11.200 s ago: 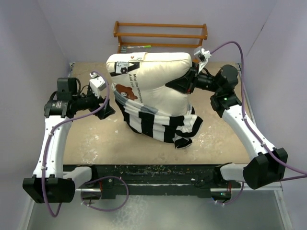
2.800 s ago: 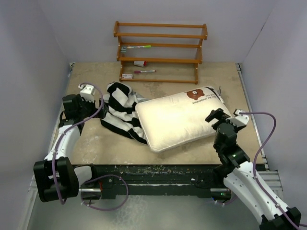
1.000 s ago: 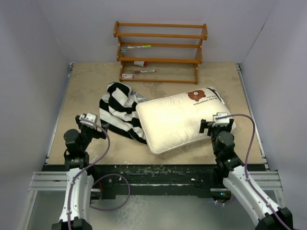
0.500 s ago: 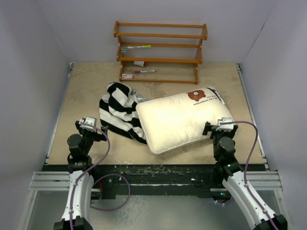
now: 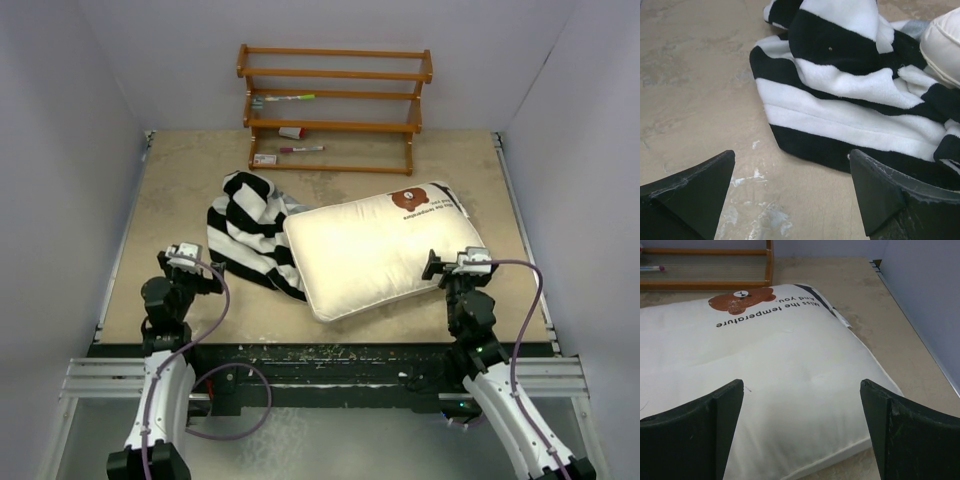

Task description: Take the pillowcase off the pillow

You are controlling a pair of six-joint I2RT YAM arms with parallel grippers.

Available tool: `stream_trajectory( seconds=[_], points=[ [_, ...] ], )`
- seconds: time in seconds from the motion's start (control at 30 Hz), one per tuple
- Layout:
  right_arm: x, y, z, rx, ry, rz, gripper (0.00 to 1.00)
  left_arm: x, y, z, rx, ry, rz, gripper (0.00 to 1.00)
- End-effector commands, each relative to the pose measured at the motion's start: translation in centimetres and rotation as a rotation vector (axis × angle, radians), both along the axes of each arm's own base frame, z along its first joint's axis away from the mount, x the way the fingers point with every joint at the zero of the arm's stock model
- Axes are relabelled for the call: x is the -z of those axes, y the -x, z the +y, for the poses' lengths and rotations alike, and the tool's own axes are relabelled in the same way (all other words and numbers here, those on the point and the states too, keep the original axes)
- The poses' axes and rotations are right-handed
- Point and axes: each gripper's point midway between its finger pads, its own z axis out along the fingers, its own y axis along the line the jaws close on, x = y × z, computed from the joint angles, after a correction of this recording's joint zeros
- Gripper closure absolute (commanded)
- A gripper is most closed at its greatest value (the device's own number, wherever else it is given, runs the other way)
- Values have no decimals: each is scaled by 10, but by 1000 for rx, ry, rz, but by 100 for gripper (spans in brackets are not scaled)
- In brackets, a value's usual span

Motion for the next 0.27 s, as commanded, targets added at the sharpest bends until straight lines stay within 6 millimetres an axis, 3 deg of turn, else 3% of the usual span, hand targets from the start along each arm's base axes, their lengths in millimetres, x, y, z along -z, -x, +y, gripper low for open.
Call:
stream_trajectory(
  seconds=[0.0, 0.23],
  points=[
    [-9, -1, 0, -4, -8, -42, 0, -9, -7, 2, -11, 12, -15, 1],
    [-8, -1, 1, -4, -7, -39, 0, -11, -6, 1, -6, 11, -25, 1]
  ],
)
